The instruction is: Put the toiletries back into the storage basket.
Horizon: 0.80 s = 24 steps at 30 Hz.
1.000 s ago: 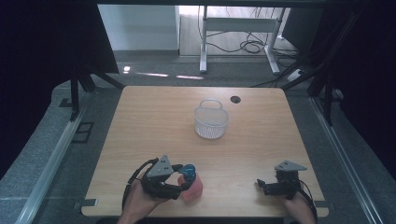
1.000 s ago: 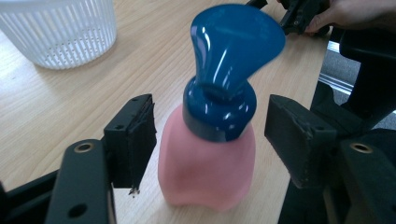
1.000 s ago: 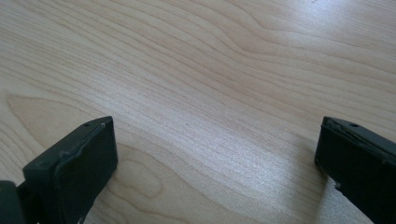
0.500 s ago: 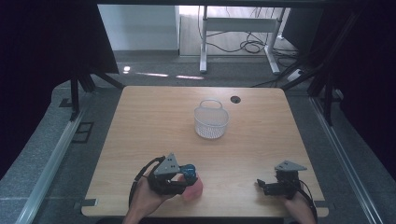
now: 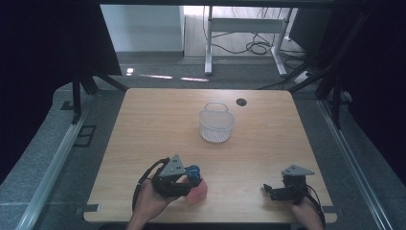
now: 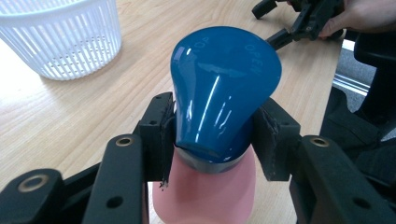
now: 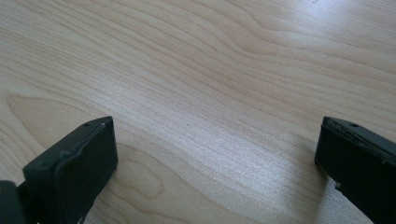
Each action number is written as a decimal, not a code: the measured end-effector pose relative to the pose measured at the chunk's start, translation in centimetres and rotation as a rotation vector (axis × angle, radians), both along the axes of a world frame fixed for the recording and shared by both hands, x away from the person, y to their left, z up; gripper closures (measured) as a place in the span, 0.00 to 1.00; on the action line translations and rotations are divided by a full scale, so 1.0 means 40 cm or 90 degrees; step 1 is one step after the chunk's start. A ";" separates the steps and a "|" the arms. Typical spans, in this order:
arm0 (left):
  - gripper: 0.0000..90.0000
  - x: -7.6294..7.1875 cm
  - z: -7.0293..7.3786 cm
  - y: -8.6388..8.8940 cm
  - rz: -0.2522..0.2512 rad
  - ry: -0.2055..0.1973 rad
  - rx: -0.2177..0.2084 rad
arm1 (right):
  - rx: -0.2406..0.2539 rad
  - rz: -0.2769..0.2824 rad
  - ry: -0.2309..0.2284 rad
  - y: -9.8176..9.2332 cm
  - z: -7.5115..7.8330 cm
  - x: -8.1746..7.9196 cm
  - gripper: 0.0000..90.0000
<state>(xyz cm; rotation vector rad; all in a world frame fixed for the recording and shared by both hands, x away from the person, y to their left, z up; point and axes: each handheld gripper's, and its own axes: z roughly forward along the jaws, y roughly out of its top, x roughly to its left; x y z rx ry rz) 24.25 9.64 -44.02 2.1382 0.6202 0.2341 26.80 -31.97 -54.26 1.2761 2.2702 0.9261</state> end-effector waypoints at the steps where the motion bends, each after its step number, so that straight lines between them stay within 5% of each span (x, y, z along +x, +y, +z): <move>1: 0.59 0.003 0.004 -0.001 0.002 -0.002 0.002 | 0.000 0.000 0.000 0.000 0.000 0.000 0.00; 24: 0.59 0.062 0.071 -0.023 0.046 -0.021 0.004 | 0.001 0.000 0.001 0.000 0.000 0.000 0.00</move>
